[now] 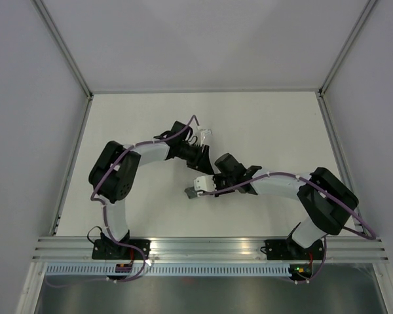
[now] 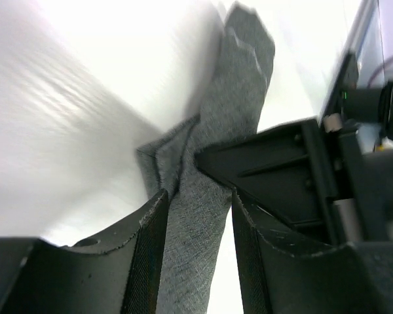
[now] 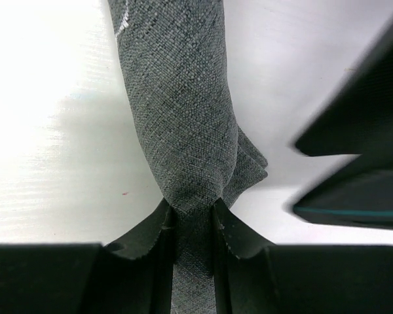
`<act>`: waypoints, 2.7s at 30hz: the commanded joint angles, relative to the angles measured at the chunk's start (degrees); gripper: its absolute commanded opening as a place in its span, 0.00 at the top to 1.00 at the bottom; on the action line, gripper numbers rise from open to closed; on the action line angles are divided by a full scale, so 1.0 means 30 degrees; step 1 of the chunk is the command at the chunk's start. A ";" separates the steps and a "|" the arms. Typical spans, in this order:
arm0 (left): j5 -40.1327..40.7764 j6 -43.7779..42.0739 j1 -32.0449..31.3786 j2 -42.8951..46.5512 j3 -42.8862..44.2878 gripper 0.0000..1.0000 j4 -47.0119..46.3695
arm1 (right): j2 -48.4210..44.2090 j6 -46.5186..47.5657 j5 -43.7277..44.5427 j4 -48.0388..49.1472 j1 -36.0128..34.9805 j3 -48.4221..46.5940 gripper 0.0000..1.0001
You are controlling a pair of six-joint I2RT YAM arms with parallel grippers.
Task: Fold the napkin, place the utensils inside, and roll it up
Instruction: Roll the napkin with the utensil
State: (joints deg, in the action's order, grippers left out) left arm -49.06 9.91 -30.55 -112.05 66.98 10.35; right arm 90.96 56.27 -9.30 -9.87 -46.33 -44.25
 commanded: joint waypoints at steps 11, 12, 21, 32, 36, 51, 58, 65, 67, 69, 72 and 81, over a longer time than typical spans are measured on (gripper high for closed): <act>0.9991 0.5307 0.3414 0.7141 -0.1436 0.55 -0.0637 | 0.5479 -0.6672 -0.1852 -0.6233 0.2080 -0.5370 0.96; 1.0662 0.5686 0.3414 0.7957 -0.1612 0.55 -0.0550 | 0.5685 -0.7325 -0.1706 -0.6145 0.2170 -0.5725 0.97; 1.2833 0.7766 0.3385 1.2181 -0.4629 0.56 -0.0783 | 0.9077 -1.2981 -0.0210 -0.4941 0.3516 -0.8420 1.00; 1.2458 0.9584 0.3064 1.4295 -0.7327 0.56 -0.1631 | 1.3415 -2.0351 -0.3252 -0.5534 0.5828 -1.4305 0.99; 1.2746 0.9966 0.2451 1.3154 -0.6920 0.56 -0.2275 | 1.3538 -2.2120 -0.3317 -0.4798 0.5979 -1.4429 0.99; 1.5998 1.2282 -0.1096 0.3544 -0.1996 0.58 -0.5382 | 1.3626 -2.5611 -0.2437 -0.2541 0.6623 -1.3785 0.99; 1.7552 1.1667 -0.2064 0.2723 -0.1322 0.51 -0.5033 | 1.3655 -2.6198 -0.2349 -0.2336 0.6682 -1.3902 0.98; 1.8022 1.1169 -0.2562 0.1933 -0.0737 0.50 -0.4449 | 1.3597 -2.6433 -0.2320 -0.2218 0.6741 -1.3873 0.97; 1.8402 1.1111 -0.2767 0.1726 -0.0384 0.50 -0.3803 | 1.3626 -2.6433 -0.2407 -0.2218 0.6770 -1.3902 0.94; 1.9192 1.0964 -0.3030 0.1433 0.0256 0.50 -0.2784 | 1.3626 -2.6433 -0.2495 -0.2248 0.6770 -1.3932 0.92; 2.0130 1.0642 -0.3411 0.0906 0.1339 0.50 -0.1168 | 1.3655 -2.6404 -0.2642 -0.2277 0.6799 -1.3990 0.92; 2.1215 1.0378 -0.3559 -0.0559 0.3248 0.63 0.1529 | 1.3655 -2.6550 -0.3491 -0.2452 0.7033 -1.4049 0.91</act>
State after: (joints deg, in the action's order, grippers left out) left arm 12.49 43.00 -40.91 -111.31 74.00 11.11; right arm 127.20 -22.81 -24.23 -9.63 -25.93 -88.42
